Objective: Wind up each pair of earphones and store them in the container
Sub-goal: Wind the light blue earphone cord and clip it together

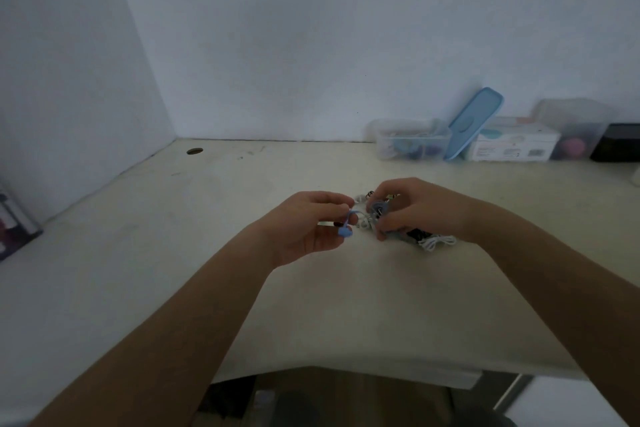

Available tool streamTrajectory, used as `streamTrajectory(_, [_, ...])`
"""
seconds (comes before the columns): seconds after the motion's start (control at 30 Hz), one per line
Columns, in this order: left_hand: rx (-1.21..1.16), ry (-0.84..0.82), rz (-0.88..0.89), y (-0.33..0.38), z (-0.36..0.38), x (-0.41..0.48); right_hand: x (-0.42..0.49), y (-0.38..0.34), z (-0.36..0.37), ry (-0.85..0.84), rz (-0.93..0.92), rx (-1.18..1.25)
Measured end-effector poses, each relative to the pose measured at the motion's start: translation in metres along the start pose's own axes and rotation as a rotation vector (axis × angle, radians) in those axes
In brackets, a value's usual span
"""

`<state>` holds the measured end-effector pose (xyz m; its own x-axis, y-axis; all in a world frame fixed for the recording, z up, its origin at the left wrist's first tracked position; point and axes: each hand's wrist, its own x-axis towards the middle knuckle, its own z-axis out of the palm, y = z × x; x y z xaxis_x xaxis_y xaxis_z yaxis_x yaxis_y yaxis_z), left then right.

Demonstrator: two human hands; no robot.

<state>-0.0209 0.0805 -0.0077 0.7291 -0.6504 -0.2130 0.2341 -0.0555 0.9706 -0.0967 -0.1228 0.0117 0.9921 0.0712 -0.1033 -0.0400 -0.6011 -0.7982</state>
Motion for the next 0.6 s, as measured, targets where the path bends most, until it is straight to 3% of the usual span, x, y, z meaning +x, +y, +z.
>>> streamTrajectory(0.17, [0.048, -0.062, -0.062, -0.013, 0.011, -0.004, -0.008, 0.004, 0.007, 0.005, 0.019, -0.470])
streamTrajectory(0.23, [0.027, -0.070, -0.065, -0.016, 0.014, -0.003, -0.011, 0.006, 0.011, 0.071, -0.029, -0.548])
streamTrajectory(0.37, [-0.035, -0.064, -0.065, -0.019, 0.016, -0.001, -0.015, 0.007, 0.017, 0.263, -0.229, -0.503])
streamTrajectory(0.6, [-0.147, -0.065, -0.076, -0.022, 0.017, -0.001, -0.011, 0.010, 0.031, 0.256, -0.396, -0.430])
